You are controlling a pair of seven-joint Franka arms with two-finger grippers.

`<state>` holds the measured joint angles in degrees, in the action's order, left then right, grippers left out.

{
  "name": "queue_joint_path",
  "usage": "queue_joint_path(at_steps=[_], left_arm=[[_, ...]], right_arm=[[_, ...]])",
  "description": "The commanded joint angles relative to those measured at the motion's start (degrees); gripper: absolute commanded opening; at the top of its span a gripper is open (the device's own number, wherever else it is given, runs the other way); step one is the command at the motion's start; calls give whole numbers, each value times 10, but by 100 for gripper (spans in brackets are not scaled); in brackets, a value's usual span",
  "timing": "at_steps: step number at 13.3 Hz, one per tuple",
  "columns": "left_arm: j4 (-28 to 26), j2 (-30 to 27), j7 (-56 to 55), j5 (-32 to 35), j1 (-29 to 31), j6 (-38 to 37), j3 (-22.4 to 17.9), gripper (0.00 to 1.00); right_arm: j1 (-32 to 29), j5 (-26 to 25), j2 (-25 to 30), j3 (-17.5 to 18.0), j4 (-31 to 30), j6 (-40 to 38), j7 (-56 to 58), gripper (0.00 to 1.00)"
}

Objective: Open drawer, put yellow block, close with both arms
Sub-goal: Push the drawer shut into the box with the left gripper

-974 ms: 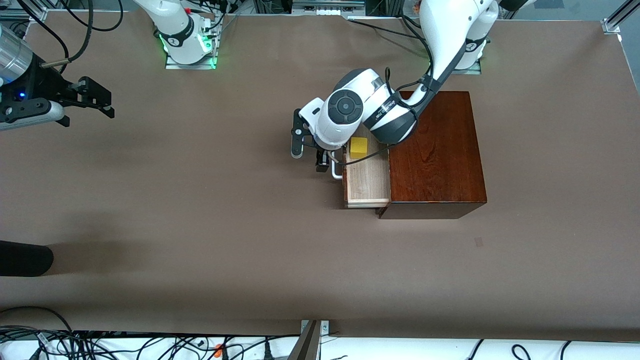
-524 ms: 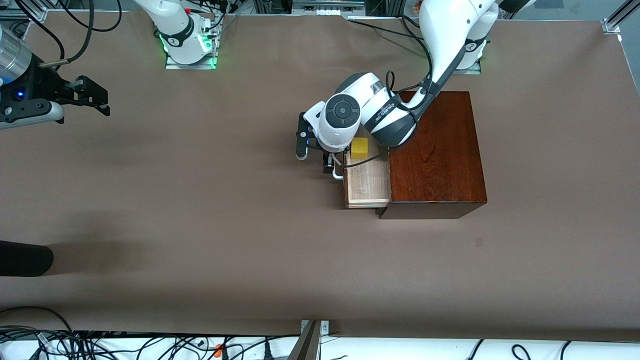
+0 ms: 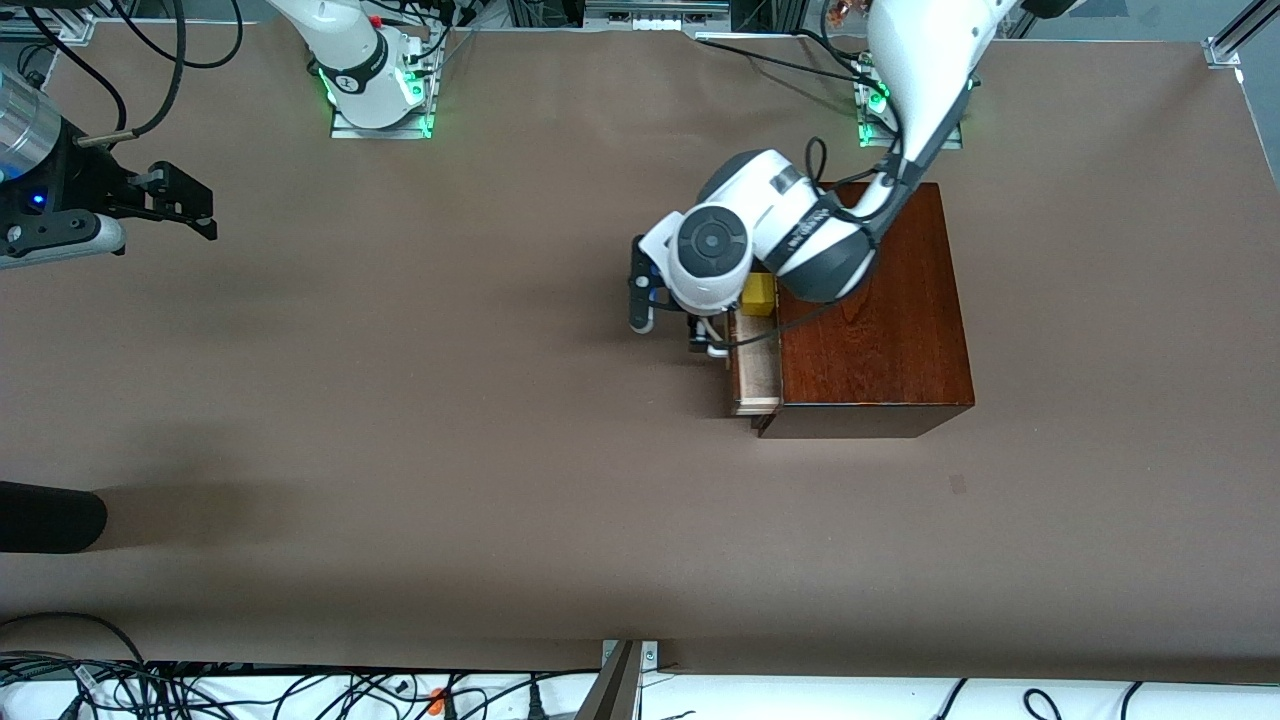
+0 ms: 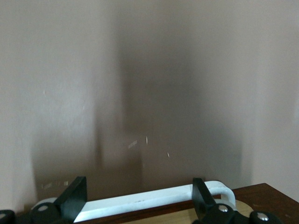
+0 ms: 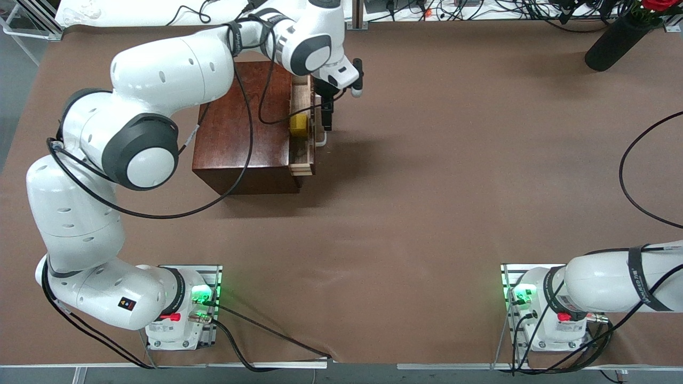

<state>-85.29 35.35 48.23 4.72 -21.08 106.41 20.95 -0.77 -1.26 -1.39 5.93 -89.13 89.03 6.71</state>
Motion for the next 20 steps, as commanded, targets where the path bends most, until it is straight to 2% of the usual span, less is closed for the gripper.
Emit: queue_joint_path(at_steps=[1,17,20], left_arm=[[-6,-26,10,16,19,-41,-3,100],[-3,-34,5,71,30,-87,-6,100],[-3,-34,0,102,29,-97,-5,100]], right_arm=[[-1,-2,-10,8,15,11,3,100],[0,-1,-13,7,14,22,3,100],[1,-1,-12,7,14,21,3,100]])
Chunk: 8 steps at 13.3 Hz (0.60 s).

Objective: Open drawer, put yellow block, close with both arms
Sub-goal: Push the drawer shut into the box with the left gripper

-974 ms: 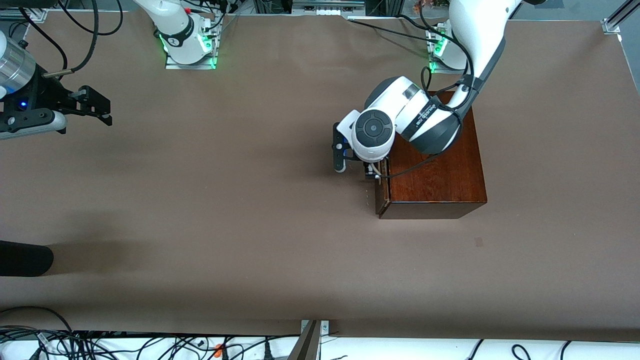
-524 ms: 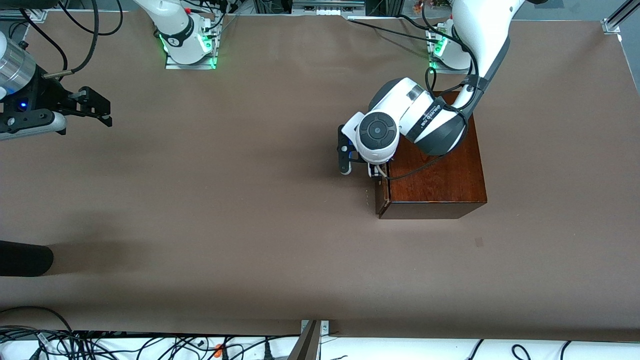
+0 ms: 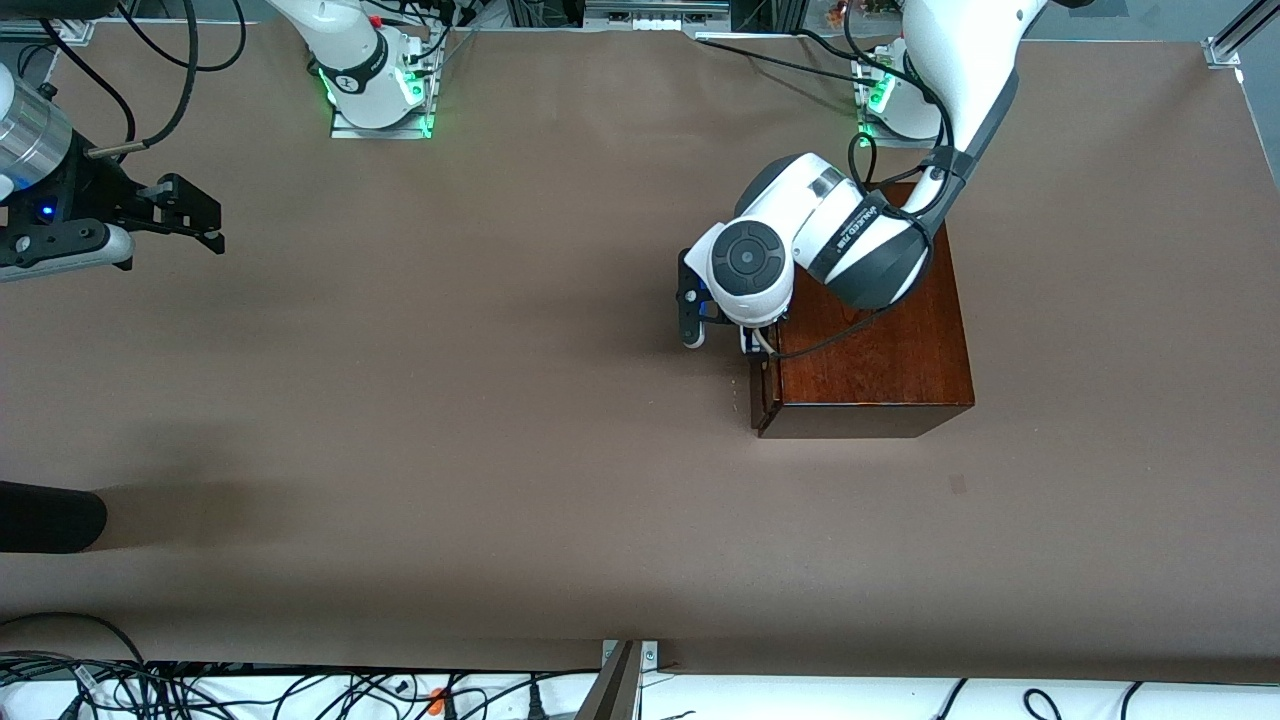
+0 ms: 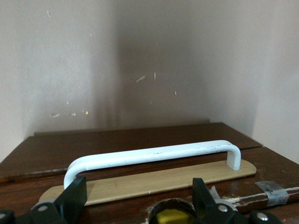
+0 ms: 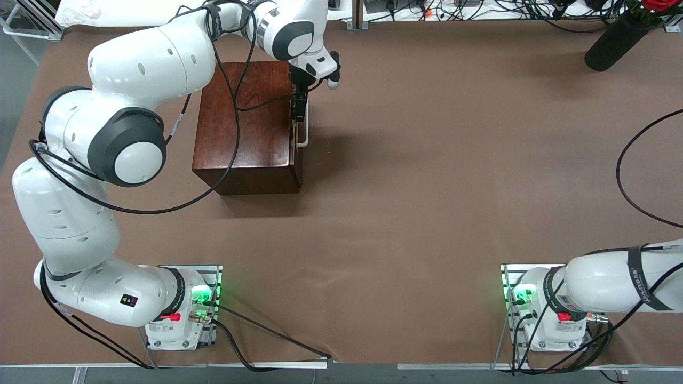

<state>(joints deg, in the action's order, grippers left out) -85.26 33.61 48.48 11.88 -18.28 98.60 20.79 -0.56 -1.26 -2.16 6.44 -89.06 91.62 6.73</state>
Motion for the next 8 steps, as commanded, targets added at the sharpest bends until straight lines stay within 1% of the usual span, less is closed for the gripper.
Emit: queue_joint_path(at_steps=[1,3,4,5,7,8], left_arm=[[-3,-16,-1,31,0,-20,-4,100],[-1,-16,-3,23,2,-19,-2,100],[14,-16,-4,19,2,-20,-1,100],[24,-21,-14,-3,1,-21,3,100],[31,-53,-77,-69,2,-40,2,100],[31,-76,-112,-83,4,-55,0,100]], right_arm=[[-2,-1,-6,2,13,-6,3,100],[-2,-1,-5,2,13,-7,3,100],[-2,-1,-5,2,13,-7,3,100],[-2,-1,-5,2,13,-6,3,100],[-1,-1,-5,2,13,-6,3,100],[-1,-1,-5,2,13,-7,3,100]])
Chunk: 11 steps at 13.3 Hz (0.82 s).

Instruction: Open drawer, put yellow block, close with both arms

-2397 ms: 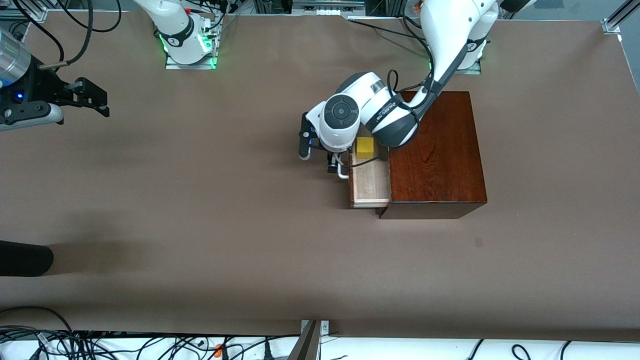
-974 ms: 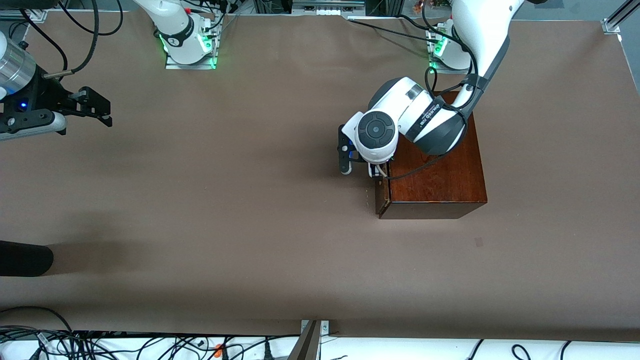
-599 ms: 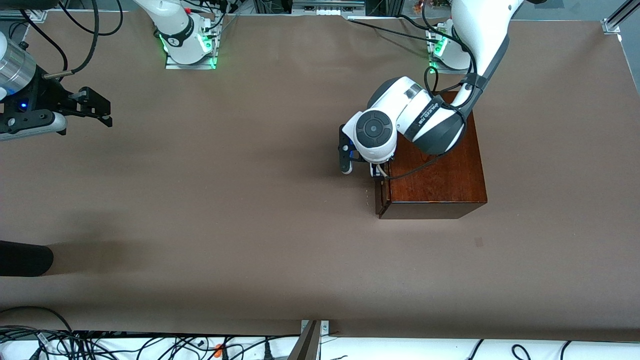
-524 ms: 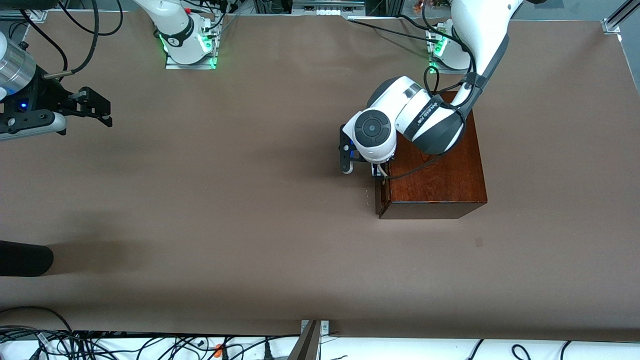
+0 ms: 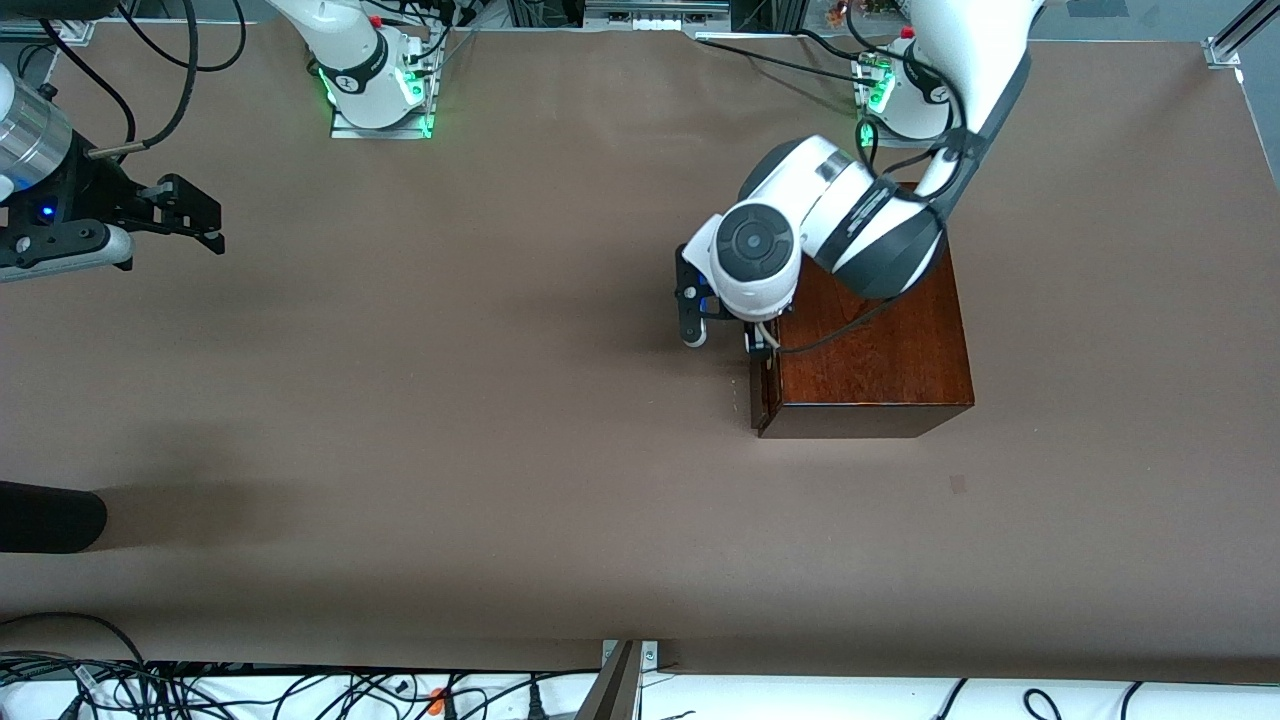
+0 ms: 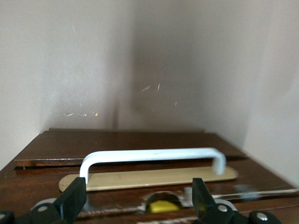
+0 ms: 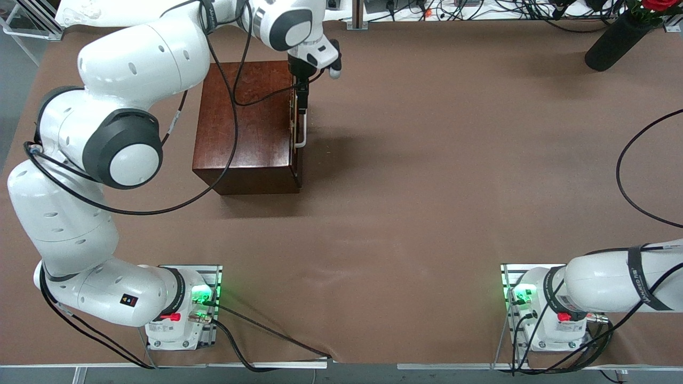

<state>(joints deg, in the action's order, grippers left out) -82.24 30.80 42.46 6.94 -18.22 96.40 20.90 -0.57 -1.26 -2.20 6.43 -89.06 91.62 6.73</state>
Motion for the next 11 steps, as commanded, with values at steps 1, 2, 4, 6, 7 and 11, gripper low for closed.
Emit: queue_joint_path(at_steps=[1,2,4,6,7,11], left_arm=[[1,-72,-99,-41,7,-58,-4,100],[1,-91,-152,-43,20,-82,-4,100],[1,-126,-225,-39,50,-113,-5,100],[-2,-158,-237,-39,97,-118,-11,100],[-7,-171,-236,-39,112,-114,-36,100],[-33,-235,-264,-73,137,-55,-167,100]], right_arm=[[-2,-1,-4,2,13,-7,3,100],[-2,-1,-4,2,13,-7,3,100],[-1,-1,-4,2,13,-7,3,100],[-2,-1,-4,2,13,-6,3,100],[-2,-1,-4,2,13,-6,4,100],[-2,-1,-4,1,13,-6,4,100]])
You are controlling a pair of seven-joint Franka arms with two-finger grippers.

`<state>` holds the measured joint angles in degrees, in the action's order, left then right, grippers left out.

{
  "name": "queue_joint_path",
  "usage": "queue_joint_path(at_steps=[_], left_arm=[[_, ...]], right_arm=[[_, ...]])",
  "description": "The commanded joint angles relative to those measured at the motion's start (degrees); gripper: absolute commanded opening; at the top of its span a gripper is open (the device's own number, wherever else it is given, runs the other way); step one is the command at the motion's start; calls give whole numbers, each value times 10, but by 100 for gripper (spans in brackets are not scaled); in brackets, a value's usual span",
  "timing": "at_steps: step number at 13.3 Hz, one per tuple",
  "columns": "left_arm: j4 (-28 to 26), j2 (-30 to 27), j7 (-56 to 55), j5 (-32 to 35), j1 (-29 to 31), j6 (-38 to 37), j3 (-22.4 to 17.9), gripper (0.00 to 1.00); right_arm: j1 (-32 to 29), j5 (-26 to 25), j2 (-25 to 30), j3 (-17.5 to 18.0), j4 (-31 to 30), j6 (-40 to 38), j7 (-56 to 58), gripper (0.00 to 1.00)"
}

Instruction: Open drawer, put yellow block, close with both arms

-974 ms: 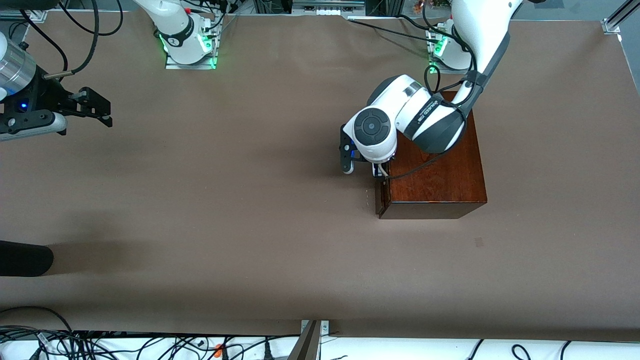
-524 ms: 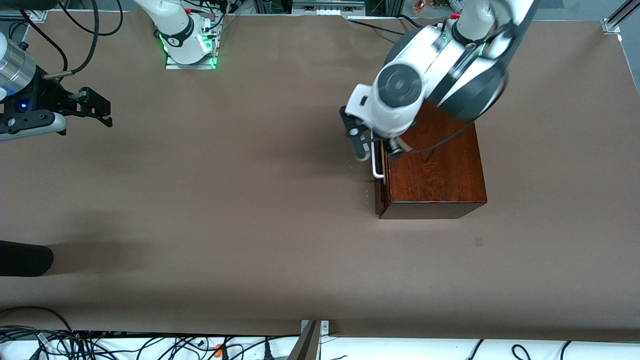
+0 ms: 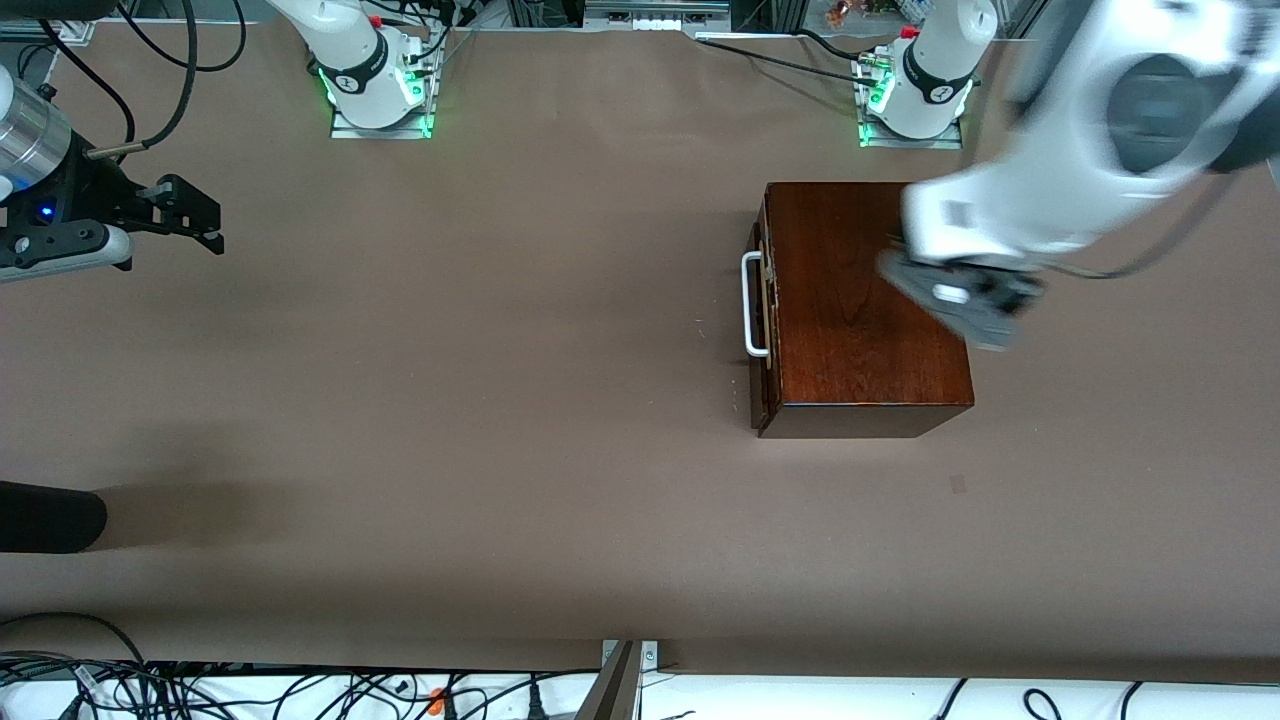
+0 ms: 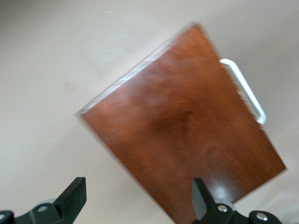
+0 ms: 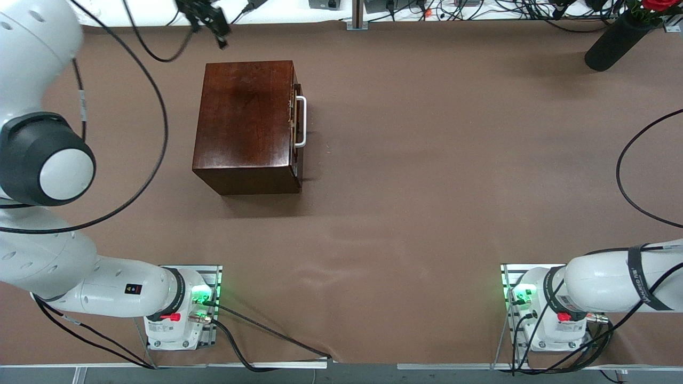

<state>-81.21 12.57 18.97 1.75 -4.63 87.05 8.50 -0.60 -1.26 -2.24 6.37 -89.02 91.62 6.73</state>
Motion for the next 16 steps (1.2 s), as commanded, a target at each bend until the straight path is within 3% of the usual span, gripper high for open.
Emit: queue_joint_path(at_steps=[1,4,5,7,9,11,16], left_arm=[[-71,-80,-62,-22,2,42,-58,100],[-133,-132,-288,-15,4,53,-67,100],[-161,-147,-314,-12,6,79,-67,100],[-199,-160,-280,-13,21,105,-67,100],[-199,-157,-197,-13,22,105,-67,100],[-198,-155,-190,-13,23,103,-67,100],[-150,-123,-191,-13,23,71,-66,100]], right_arm=[[-2,-1,-4,1,12,-6,3,100],[-2,-1,-4,1,12,-6,4,100],[-2,-1,-4,2,12,-6,4,100],[-2,-1,-5,1,12,-6,3,100],[-2,-1,-4,1,12,-6,4,100],[-2,-1,-4,1,12,-6,3,100],[-2,-1,-4,1,12,-6,4,100]])
